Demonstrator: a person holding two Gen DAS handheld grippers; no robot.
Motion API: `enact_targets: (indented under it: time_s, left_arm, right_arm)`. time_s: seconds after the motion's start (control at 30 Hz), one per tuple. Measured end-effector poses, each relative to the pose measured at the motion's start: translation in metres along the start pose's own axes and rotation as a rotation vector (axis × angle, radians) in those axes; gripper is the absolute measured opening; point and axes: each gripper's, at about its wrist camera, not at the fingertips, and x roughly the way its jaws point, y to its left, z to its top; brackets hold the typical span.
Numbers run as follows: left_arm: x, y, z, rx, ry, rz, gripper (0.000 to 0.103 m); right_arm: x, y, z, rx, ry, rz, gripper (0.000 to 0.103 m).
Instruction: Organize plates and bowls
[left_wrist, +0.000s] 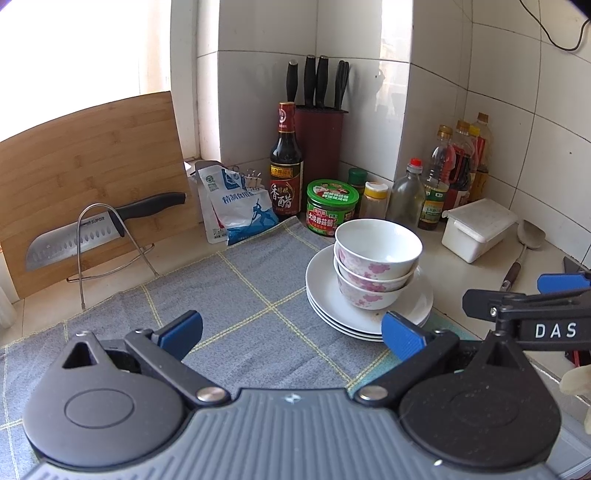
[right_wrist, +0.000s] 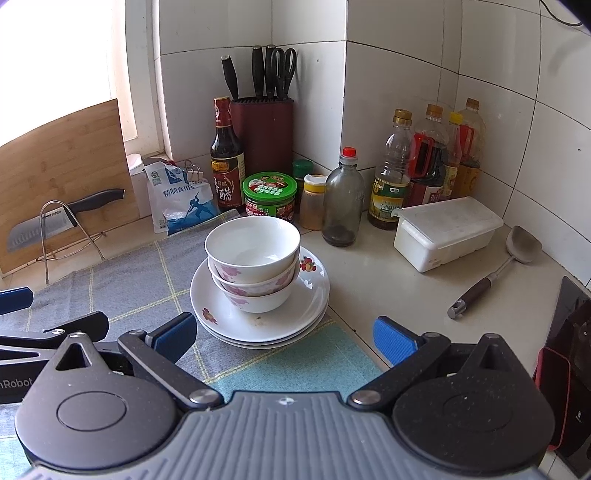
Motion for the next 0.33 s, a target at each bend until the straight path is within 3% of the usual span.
enact_targets:
  time_s: [0.33]
  left_arm:
    - [0.0013,0.0012,-0.0003,-0.004,0.0,0.001,0.102]
  right_arm:
    - [0.0004,0.0004,0.0007,-0.003,-0.001,-0.003,0.103]
